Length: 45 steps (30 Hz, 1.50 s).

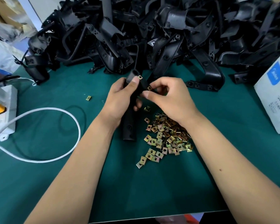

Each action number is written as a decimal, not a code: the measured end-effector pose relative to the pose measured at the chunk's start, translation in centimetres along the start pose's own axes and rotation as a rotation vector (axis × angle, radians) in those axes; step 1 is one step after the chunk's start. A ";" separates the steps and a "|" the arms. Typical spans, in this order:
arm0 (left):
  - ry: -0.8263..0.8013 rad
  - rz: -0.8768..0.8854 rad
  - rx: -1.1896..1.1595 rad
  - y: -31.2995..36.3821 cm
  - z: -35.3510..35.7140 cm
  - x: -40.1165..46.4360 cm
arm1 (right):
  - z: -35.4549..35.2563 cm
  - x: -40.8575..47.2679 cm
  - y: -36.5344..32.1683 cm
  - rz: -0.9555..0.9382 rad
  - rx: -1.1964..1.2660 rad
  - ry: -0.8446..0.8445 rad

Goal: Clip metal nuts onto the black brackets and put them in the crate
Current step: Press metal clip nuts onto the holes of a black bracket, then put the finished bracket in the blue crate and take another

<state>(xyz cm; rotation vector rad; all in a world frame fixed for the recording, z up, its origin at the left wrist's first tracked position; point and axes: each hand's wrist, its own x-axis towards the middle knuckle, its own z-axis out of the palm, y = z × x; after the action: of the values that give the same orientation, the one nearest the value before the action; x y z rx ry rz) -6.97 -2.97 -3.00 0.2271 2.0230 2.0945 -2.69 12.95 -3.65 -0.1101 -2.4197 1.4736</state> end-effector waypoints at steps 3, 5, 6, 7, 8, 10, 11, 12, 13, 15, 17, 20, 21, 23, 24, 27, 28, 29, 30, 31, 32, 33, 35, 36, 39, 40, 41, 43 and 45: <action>0.042 0.025 0.020 0.3 0.8 -0.5 | -0.6 0.0 -0.7 0.017 -0.034 -0.011; 0.057 0.058 0.040 0.9 1.9 -0.8 | -1.8 -0.1 -1.2 0.015 -0.031 -0.035; 0.063 0.078 0.045 1.3 2.4 -1.0 | -2.4 -0.2 -1.4 0.005 -0.024 -0.026; 0.060 0.100 0.052 1.9 3.3 -1.2 | -3.4 -0.4 -1.7 -0.009 -0.022 0.006; 0.052 0.123 0.053 2.7 4.3 -1.4 | -4.4 -0.7 -2.0 -0.026 -0.026 0.048; 0.000 0.168 0.035 4.3 6.9 -2.1 | -7.1 -1.8 -2.5 -0.053 -0.045 0.155; -0.034 0.190 0.019 5.2 8.4 -2.5 | -8.5 -2.3 -2.6 -0.064 -0.043 0.200; -0.085 0.208 0.003 6.1 10.4 -3.0 | -10.3 -3.2 -2.7 -0.074 -0.020 0.241; -0.144 0.227 -0.010 6.9 12.5 -3.5 | -12.0 -4.1 -2.7 -0.088 0.036 0.271; -0.293 0.263 -0.015 8.1 17.8 -5.0 | -15.9 -6.5 -2.5 -0.139 0.193 0.342; -0.423 0.265 -0.003 8.6 23.5 -7.2 | -20.1 -9.5 -1.5 -0.152 0.222 0.501; -0.641 0.164 -0.009 7.6 31.9 -11.6 | -26.4 -16.2 1.3 -0.079 0.195 0.810; -0.724 0.142 0.030 6.5 34.2 -13.1 | -27.8 -18.6 2.4 -0.025 0.220 0.918; -0.886 0.112 0.164 3.3 38.8 -16.3 | -30.1 -23.6 5.4 0.117 0.352 1.133; -0.948 0.080 0.235 1.3 40.8 -18.0 | -30.9 -26.0 7.6 0.208 0.409 1.232; -1.018 -0.098 0.420 -6.5 44.8 -22.2 | -31.1 -32.0 15.4 0.571 0.517 1.457; -1.008 -0.166 0.461 -9.3 45.4 -23.1 | -30.6 -33.6 17.9 0.718 0.562 1.519; -0.987 -0.227 0.487 -12.1 45.8 -23.7 | -29.9 -35.5 20.4 0.838 0.627 1.575; -0.960 -0.286 0.507 -14.6 45.8 -23.9 | -29.0 -36.9 22.8 0.923 0.717 1.608; -0.935 -0.342 0.530 -16.9 45.3 -23.9 | -28.1 -38.2 24.7 1.002 0.817 1.589; -0.922 -0.405 0.546 -18.9 44.9 -23.8 | -27.4 -39.5 26.4 1.065 0.910 1.552; -0.915 -0.468 0.552 -20.4 44.4 -23.7 | -26.8 -40.4 27.4 1.103 0.983 1.523; -0.918 -0.560 0.554 -22.1 43.5 -23.5 | -26.0 -41.8 28.9 1.128 1.131 1.515; -0.914 -0.574 0.555 -22.6 43.4 -23.4 | -25.7 -42.1 29.6 1.133 1.162 1.505; -0.939 -0.518 0.611 -22.8 44.0 -23.4 | -25.2 -41.6 29.8 1.261 1.082 1.400; -0.955 -0.475 0.647 -22.5 44.4 -23.5 | -25.2 -41.2 29.7 1.277 1.027 1.386; -0.969 -0.421 0.672 -22.2 44.7 -23.5 | -25.3 -40.6 29.3 1.287 0.971 1.382; -1.021 -0.328 0.680 -21.4 45.2 -23.6 | -26.0 -39.4 28.1 1.246 0.880 1.379; -1.049 -0.222 0.691 -20.5 45.3 -23.5 | -27.3 -38.0 26.3 1.176 0.749 1.373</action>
<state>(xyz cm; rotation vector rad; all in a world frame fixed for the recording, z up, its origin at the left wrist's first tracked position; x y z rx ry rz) 28.53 35.09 -20.69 0.9180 1.8026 0.7370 39.06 40.20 -23.43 -1.8088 -0.5221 1.5900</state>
